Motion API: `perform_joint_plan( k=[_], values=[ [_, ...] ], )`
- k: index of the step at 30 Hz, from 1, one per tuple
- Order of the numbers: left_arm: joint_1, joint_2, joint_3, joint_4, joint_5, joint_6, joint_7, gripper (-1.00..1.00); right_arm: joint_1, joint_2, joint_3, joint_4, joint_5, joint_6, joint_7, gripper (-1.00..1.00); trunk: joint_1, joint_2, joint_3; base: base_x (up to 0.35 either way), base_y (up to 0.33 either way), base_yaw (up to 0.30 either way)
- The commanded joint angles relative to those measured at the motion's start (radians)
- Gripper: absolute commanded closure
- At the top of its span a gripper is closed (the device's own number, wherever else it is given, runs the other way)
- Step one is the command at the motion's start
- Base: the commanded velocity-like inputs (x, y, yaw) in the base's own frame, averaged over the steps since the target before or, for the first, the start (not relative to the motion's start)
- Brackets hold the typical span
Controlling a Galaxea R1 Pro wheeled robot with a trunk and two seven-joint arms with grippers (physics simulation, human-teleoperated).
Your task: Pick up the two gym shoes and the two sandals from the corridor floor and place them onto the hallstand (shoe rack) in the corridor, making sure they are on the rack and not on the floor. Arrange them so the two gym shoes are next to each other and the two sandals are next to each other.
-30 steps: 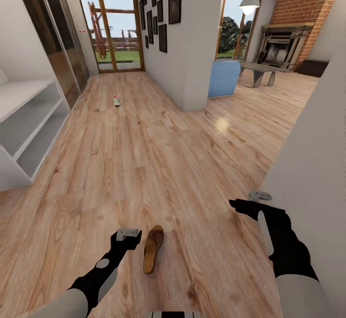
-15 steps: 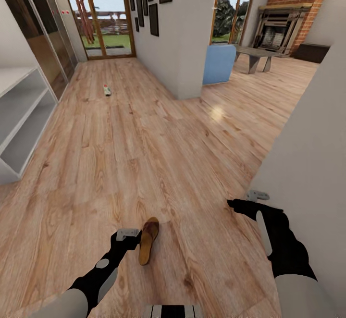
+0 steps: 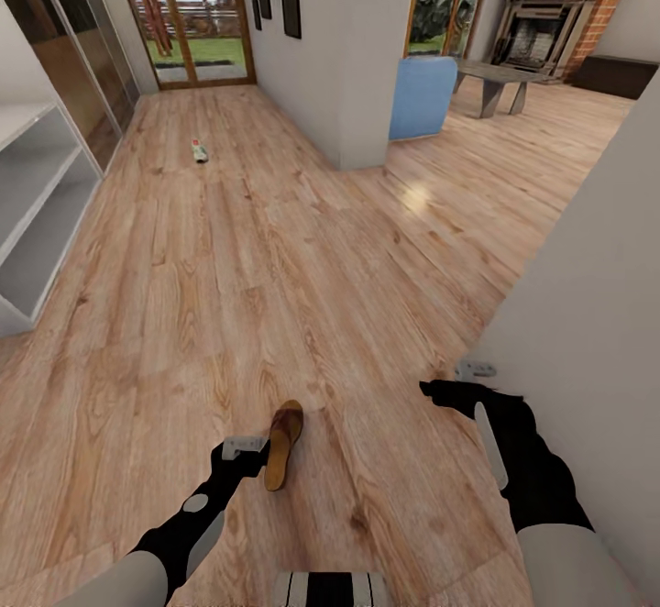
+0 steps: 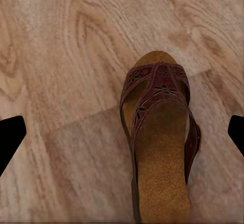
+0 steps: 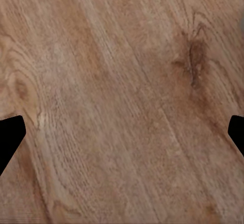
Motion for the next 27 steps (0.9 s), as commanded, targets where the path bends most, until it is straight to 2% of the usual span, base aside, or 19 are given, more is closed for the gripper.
perform_joint_plan(
  k=[1,8,15,16,19,24,27],
  values=[
    [-0.001,0.000,-0.004,0.002,0.011,-0.004,-0.004,-1.00,0.000,0.000,-0.001,-0.001,0.000,0.005,0.005,-1.00,0.000,-0.001,-0.005,0.000,0.000,0.000],
    [-0.001,0.000,-0.004,0.001,0.011,-0.004,-0.004,-1.00,0.000,-0.001,-0.002,-0.003,-0.001,0.006,0.005,-1.00,0.003,-0.002,-0.032,0.000,0.000,-0.010],
    [-0.001,-0.001,-0.004,-0.008,0.009,-0.019,-0.005,-1.00,0.000,-0.001,-0.005,-0.004,0.000,0.005,0.005,-1.00,0.007,-0.004,-0.062,0.000,0.000,-0.182],
    [-0.001,-0.012,-0.004,-0.016,0.009,-0.087,-0.004,-1.00,0.000,-0.001,-0.003,-0.005,0.000,0.004,0.005,-1.00,0.007,-0.004,-0.066,0.000,0.000,-0.056],
    [-0.001,-0.032,-0.004,-0.044,0.008,-0.150,-0.004,-1.00,0.000,-0.001,-0.004,-0.006,0.001,0.004,0.005,-1.00,0.008,-0.005,-0.078,0.000,0.000,-0.028],
    [-0.001,-0.041,-0.004,-0.063,0.008,-0.178,-0.004,-1.00,0.000,-0.001,-0.005,-0.026,0.000,0.003,0.005,-1.00,0.011,-0.006,-0.097,0.000,0.000,-0.009],
    [-0.002,-0.042,-0.003,-0.078,0.007,-0.206,-0.004,-1.00,0.000,-0.001,-0.002,-0.082,-0.001,0.003,0.005,-1.00,0.012,-0.007,-0.109,0.000,0.000,-0.002]
  ],
)
